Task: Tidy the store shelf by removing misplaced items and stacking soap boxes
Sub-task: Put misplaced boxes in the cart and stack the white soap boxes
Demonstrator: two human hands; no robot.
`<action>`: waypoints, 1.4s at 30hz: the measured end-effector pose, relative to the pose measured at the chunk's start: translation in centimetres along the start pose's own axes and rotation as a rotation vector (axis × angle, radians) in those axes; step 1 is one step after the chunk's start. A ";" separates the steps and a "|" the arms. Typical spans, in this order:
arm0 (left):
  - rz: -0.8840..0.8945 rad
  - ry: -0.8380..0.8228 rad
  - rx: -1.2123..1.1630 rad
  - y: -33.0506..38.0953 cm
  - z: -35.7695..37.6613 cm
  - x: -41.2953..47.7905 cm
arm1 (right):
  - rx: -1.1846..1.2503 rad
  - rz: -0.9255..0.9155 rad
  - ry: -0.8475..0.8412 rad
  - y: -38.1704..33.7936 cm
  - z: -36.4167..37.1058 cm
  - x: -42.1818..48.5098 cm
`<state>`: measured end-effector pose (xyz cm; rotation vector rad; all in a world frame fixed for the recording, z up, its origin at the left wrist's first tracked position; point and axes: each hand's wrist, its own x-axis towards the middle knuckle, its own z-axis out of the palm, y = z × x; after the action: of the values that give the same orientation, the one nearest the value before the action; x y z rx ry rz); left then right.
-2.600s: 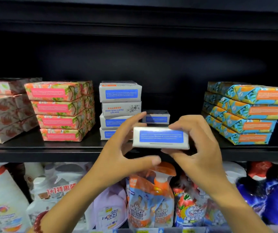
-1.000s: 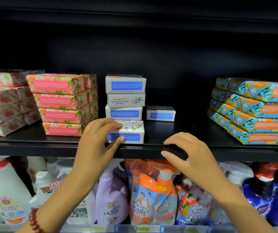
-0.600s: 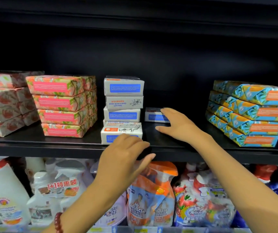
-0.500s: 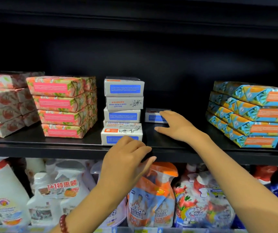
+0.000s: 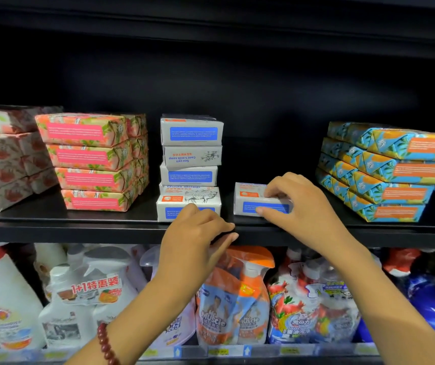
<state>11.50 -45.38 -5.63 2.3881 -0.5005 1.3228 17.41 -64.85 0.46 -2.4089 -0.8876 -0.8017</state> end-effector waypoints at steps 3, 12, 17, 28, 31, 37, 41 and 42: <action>-0.009 -0.014 0.001 0.0 -0.1 0.0 | 0.063 0.054 -0.080 0.1 -0.4 -0.1; -0.200 0.006 -0.092 1.5 -1.4 0.3 | 0.085 -0.020 0.020 1.1 0.4 -1.4; -0.491 0.005 -0.414 3.8 -2.5 2.6 | 0.099 -0.209 0.236 0.6 -0.2 -2.6; -0.591 -0.079 -0.826 4.6 -0.6 5.0 | 0.406 -0.158 0.060 1.4 -2.0 -2.1; -0.559 -0.080 -0.849 4.6 -0.1 5.0 | 0.506 -0.067 0.044 2.1 -2.5 -1.7; -0.566 -0.031 -0.972 5.8 0.3 5.6 | 0.386 -0.233 0.289 2.4 -2.6 -1.8; -0.603 -0.115 -0.960 6.1 -0.4 6.7 | 0.344 -0.314 0.436 2.7 -2.3 -1.8; -0.574 -0.160 -0.960 6.1 -0.6 7.0 | 0.347 -0.317 0.451 2.6 -2.3 -1.7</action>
<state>11.69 -51.35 1.54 1.6237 -0.3329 0.4570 17.34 -68.73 0.53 -1.7157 -1.1215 -1.1420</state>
